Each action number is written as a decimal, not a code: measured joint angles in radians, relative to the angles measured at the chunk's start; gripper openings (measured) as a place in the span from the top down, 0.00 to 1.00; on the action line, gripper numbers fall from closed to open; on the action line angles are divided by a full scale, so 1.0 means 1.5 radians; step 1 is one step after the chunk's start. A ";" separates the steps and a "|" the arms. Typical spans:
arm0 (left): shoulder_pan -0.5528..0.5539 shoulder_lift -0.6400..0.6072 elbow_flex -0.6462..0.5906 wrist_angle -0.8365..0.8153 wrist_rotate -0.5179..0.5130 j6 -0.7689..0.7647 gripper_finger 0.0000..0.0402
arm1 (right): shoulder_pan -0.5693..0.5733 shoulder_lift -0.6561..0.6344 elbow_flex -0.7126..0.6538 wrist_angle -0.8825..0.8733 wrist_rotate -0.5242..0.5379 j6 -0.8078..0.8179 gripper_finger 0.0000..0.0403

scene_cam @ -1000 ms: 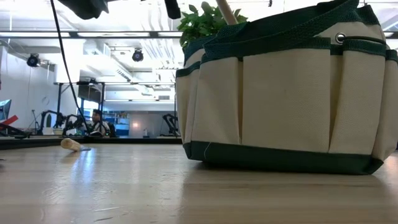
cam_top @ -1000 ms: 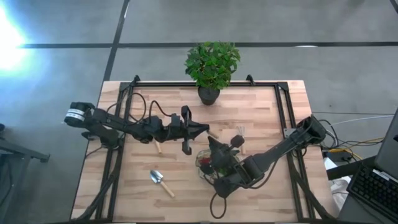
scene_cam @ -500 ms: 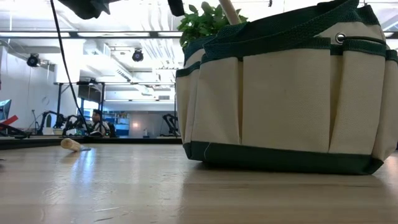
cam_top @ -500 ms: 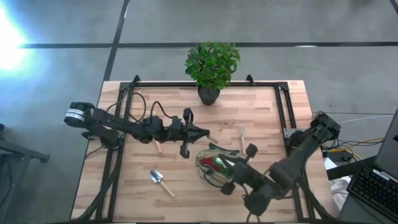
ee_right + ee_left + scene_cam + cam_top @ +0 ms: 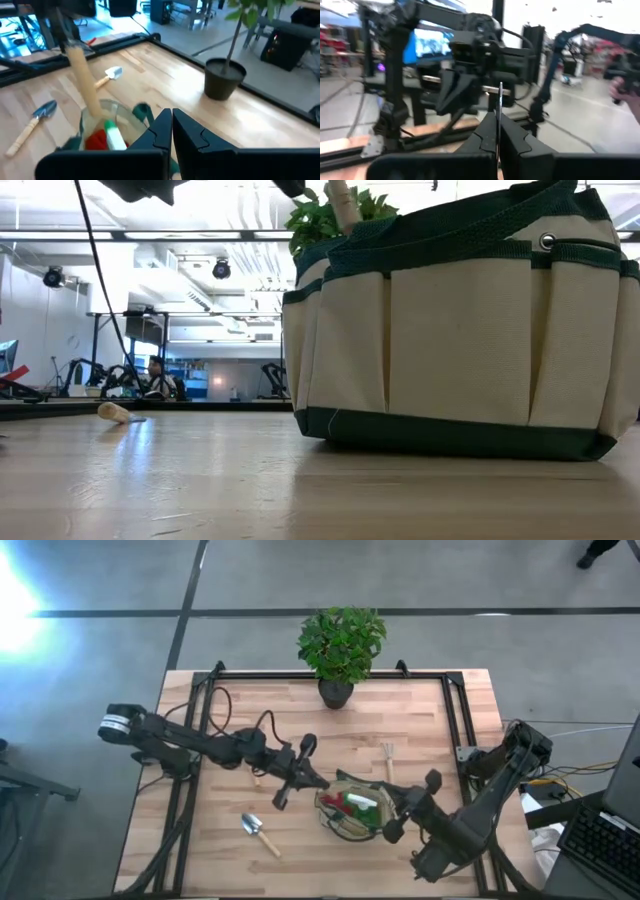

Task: Pick & Place Garden tools in Gardening bag
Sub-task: Put the top right brown trowel into the green gardening bag

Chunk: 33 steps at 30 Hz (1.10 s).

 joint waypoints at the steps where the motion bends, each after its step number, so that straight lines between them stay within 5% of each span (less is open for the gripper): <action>1: 0.000 -0.009 0.000 -0.020 0.011 0.007 1.00 | 0.000 0.000 -0.008 0.000 -0.005 0.011 0.98; 15: 0.000 -0.126 0.000 -0.251 0.129 0.101 1.00 | -0.002 -0.002 -0.086 0.030 -0.037 0.095 0.98; 33: 0.015 -0.058 0.000 -0.224 0.160 0.140 1.00 | -0.002 -0.002 -0.100 0.065 -0.034 0.092 0.98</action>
